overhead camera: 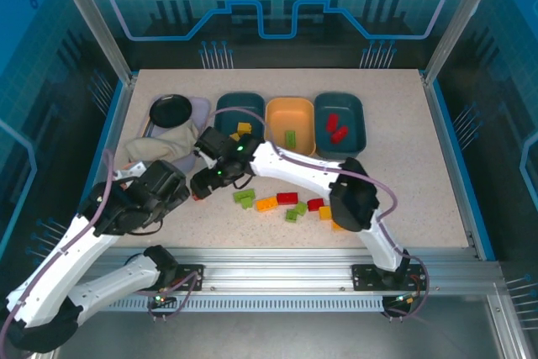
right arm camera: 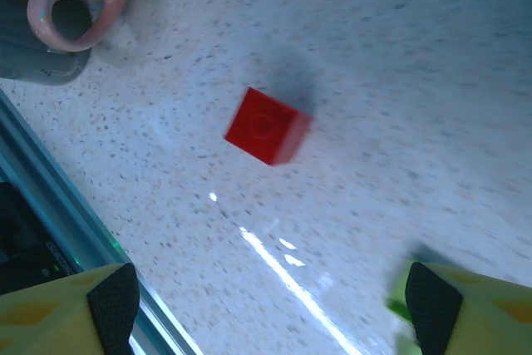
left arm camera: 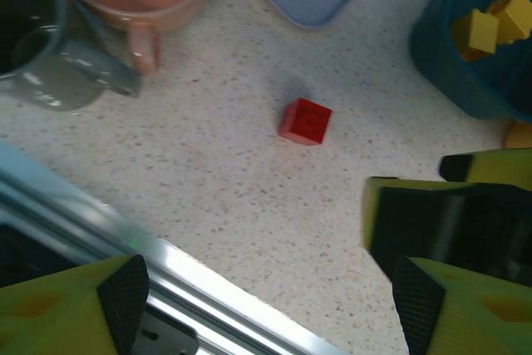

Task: Sort the legos into containers by color

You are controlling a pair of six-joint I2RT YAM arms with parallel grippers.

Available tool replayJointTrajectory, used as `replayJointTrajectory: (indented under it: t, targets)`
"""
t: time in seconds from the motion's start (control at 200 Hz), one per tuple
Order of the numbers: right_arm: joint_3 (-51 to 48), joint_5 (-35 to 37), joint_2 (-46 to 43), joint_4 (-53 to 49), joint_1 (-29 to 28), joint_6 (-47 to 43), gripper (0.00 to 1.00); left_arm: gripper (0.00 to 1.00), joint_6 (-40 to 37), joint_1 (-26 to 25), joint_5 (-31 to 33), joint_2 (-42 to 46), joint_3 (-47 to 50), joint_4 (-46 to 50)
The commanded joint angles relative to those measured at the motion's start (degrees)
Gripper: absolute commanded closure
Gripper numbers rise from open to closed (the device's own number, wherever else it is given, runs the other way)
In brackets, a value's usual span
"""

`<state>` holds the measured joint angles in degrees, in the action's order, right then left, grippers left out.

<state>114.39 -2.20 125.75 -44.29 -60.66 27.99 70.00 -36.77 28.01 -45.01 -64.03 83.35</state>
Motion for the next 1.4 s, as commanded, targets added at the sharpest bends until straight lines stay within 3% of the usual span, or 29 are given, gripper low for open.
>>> replayJointTrajectory:
  t: [0.0,0.39,0.56,0.77,0.92,1.0,1.075,1.185,1.29,1.396]
  targets:
    - [6.73,-1.03,6.18,-3.47,-0.45,0.84,0.11,0.2,3.12,0.48,2.93,2.41,-0.22,6.0]
    - [19.22,-1.76,19.14,-2.93,-1.54,5.3,0.11,0.2,0.97,0.48,1.17,5.79,-0.57,7.4]
    - [25.33,-1.72,24.06,-5.93,-1.69,6.52,0.16,0.21,0.7,0.49,0.88,6.8,-0.66,8.32]
    - [28.21,-0.1,27.25,-6.79,-1.57,8.44,0.32,0.21,0.6,0.48,0.64,7.55,-0.77,8.5]
    - [28.7,1.06,26.94,-7.35,-1.43,8.53,0.55,0.22,0.41,0.52,0.49,7.66,-0.76,8.32]
    - [28.46,1.53,25.75,-7.95,-1.22,8.84,0.72,0.23,0.16,0.5,0.23,7.66,-0.49,7.65]
    - [26.89,2.65,22.78,-7.8,-0.97,8.7,0.81,0.23,-0.63,0.5,-0.19,7.66,-0.1,6.4]
    - [22.18,6.12,15.64,-6.66,-0.02,6.83,0.85,0.22,-6.16,0.48,-3.99,7.36,1.6,-1.7]
    - [14.01,10.35,5.19,-5.79,2.98,4.64,0.86,0.22,-13.51,0.54,-14.13,5.89,4.78,-17.33]
    - [2.67,13.54,-6.32,-5.55,9.19,3.34,0.86,0.22,-16.12,0.4,-23.24,0.26,6.08,-29.24]
